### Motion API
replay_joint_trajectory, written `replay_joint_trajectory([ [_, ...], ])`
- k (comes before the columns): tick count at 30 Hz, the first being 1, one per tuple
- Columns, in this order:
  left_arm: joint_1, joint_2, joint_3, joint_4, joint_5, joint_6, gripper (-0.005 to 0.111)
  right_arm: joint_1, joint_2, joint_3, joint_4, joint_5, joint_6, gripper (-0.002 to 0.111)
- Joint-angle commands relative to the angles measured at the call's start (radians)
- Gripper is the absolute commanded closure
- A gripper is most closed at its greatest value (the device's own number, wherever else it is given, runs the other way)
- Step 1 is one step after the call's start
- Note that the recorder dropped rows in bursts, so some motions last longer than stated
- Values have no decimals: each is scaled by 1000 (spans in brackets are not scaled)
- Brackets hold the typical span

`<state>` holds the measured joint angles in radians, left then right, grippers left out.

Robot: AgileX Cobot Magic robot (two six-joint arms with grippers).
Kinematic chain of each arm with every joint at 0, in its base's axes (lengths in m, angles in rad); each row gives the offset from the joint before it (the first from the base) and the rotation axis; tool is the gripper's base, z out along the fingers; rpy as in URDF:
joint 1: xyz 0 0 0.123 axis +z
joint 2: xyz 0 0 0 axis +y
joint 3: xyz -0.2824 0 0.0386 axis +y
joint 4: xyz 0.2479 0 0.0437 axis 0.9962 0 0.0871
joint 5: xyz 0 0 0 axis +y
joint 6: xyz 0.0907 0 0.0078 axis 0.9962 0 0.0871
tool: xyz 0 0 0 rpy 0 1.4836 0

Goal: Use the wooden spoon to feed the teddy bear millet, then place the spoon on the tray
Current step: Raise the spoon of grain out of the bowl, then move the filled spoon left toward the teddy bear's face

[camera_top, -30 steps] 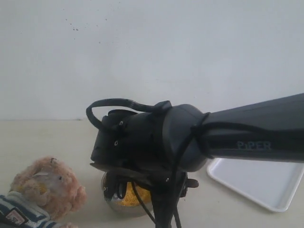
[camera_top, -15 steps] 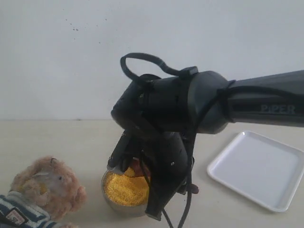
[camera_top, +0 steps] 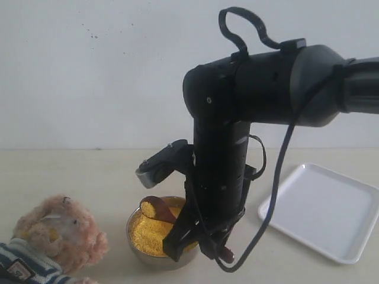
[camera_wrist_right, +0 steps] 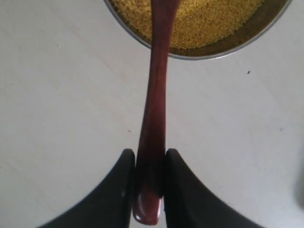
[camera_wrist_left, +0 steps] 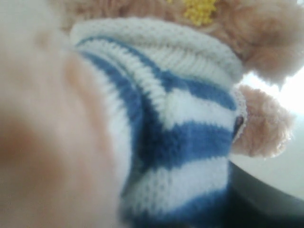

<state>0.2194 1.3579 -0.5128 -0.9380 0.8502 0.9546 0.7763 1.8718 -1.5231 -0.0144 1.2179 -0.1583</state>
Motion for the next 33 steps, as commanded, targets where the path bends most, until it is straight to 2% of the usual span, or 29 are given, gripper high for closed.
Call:
replay_joint_trajectory([
  [1, 4, -8, 3, -15, 5, 6, 101, -40, -33, -5, 74, 3, -37, 109],
  [7, 4, -8, 3, -15, 5, 6, 101, -82, -38, -3, 62, 3, -38, 109],
  [12, 4, -8, 3, -15, 5, 6, 101, -82, -38, -1, 185, 3, -89, 109],
  [17, 4, -8, 3, -15, 5, 6, 101, -82, -38, -1, 67, 3, -66, 109],
  [23, 4, -8, 3, -15, 5, 6, 101, -80, -38, -1, 129, 3, -87, 109],
  [33, 4, -8, 3, -15, 5, 6, 101, 8, -81, -1, 44, 3, -99, 109],
])
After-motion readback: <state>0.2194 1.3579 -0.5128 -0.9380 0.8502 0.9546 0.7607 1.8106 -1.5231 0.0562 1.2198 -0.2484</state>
